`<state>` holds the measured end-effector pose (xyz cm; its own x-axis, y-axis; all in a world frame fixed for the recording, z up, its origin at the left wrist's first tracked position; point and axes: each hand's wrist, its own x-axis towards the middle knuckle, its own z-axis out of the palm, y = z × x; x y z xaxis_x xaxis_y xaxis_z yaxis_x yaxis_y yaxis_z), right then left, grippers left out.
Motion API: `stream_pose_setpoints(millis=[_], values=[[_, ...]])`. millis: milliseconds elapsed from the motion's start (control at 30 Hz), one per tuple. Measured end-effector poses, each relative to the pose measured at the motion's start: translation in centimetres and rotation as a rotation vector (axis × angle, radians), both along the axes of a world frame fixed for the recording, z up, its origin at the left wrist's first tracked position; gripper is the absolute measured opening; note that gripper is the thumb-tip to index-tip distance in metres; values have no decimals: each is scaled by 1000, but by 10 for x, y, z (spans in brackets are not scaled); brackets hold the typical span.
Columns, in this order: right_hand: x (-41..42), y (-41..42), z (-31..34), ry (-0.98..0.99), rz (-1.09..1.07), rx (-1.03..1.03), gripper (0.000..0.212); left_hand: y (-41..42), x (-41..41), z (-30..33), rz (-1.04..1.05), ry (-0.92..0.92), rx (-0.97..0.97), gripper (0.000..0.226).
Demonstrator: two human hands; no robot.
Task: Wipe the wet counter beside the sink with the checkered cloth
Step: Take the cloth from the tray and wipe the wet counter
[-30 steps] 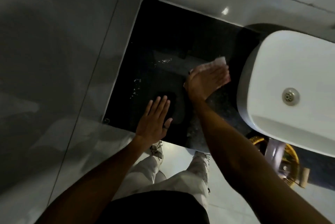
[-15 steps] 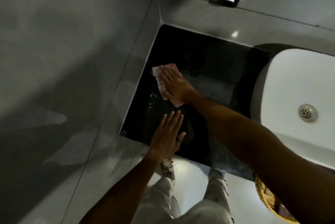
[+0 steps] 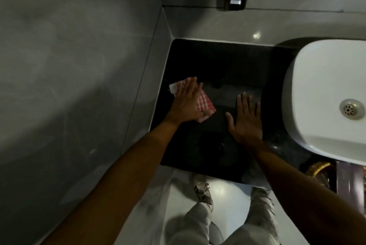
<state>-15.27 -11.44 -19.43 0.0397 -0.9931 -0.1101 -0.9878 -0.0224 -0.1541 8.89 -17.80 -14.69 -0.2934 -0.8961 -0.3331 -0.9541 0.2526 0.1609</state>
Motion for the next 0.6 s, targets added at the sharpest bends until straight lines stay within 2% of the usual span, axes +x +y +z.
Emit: stream_pose_setpoints(millis=[133, 300, 600], values=[[-1, 1, -4, 4, -2, -37, 78, 15, -11, -14, 190, 34, -37, 126], [0, -1, 0, -9, -6, -33, 77, 51, -10, -15, 490, 21, -95, 104], [2, 3, 12, -31, 0, 38, 78, 171, 8, -14, 701, -3, -57, 92]])
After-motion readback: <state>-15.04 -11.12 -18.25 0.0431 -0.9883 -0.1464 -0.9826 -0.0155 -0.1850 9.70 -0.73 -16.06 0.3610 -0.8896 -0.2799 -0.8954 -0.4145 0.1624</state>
